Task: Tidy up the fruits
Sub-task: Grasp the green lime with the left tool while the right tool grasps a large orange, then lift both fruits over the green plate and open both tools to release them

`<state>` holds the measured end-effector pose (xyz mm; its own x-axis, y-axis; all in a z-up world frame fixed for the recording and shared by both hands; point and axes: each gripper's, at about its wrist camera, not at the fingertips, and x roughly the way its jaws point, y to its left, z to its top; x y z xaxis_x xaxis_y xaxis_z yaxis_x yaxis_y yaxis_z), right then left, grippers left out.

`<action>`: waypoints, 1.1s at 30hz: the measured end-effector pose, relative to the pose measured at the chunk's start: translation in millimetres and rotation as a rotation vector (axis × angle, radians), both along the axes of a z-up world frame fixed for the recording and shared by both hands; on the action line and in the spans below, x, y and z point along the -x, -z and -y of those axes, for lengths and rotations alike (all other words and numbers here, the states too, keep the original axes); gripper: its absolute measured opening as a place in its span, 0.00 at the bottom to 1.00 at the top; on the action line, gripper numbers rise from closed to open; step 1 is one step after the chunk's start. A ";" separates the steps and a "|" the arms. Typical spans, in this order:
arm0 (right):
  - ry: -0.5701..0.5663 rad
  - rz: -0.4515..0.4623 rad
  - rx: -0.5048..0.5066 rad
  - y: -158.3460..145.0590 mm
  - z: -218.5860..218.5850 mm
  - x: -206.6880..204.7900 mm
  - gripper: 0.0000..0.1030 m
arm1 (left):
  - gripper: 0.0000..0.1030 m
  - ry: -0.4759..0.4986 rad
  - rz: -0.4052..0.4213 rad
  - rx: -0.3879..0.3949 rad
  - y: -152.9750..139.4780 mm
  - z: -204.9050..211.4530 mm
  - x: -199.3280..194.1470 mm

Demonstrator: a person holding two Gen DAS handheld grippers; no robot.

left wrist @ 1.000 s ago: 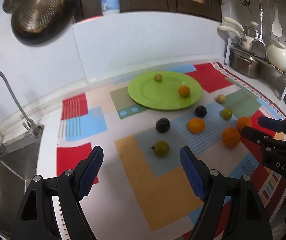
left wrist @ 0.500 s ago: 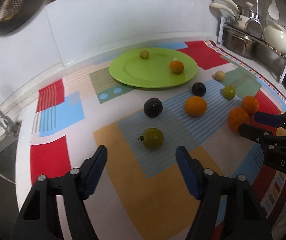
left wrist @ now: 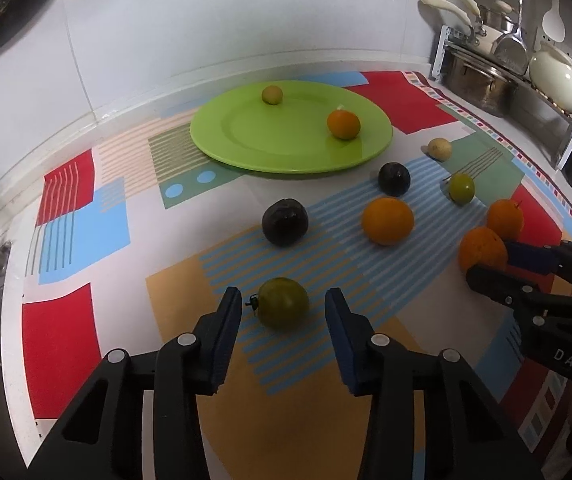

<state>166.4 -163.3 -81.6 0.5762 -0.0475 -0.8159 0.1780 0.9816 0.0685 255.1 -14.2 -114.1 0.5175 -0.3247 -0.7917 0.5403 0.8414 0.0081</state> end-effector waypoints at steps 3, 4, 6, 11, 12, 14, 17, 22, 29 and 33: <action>-0.008 -0.001 -0.011 1.1 0.9 -1.8 0.42 | 0.33 -0.002 -0.001 -0.003 1.0 1.5 -1.5; -0.011 0.000 -0.009 1.0 0.6 -2.1 0.42 | 0.33 -0.002 -0.002 -0.001 0.9 1.5 -1.8; -0.015 0.001 -0.007 1.2 0.9 -3.1 0.41 | 0.33 -0.004 -0.008 0.002 0.8 2.1 -2.2; -0.029 0.010 -0.010 -0.2 1.2 -4.7 0.41 | 0.33 -0.012 -0.003 0.002 -2.1 2.1 -0.8; -0.031 0.013 -0.007 -0.5 1.1 -5.1 0.41 | 0.33 -0.015 -0.002 0.000 -2.7 1.8 -0.5; -0.034 0.017 -0.007 -1.4 1.2 -5.6 0.40 | 0.33 -0.016 0.000 0.001 -4.4 1.3 1.1; -0.045 0.027 -0.001 -3.7 0.8 -5.5 0.40 | 0.33 -0.022 0.009 0.002 -8.2 0.3 4.0; -0.074 0.051 0.013 -11.9 -0.6 -6.6 0.40 | 0.33 -0.036 0.026 0.009 -18.7 -0.7 7.9; -0.135 0.104 0.041 -33.4 -1.6 -14.3 0.40 | 0.33 -0.050 0.078 0.033 -43.4 2.0 6.9; -0.164 0.124 0.038 -46.6 -0.3 -23.7 0.40 | 0.33 -0.057 0.083 0.053 -57.8 5.3 -1.0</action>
<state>190.2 -163.0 -35.0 0.6749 0.0260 -0.7375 0.0077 0.9991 0.0423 256.0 -19.5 -56.4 0.5995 -0.3331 -0.7277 0.4908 0.8712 0.0055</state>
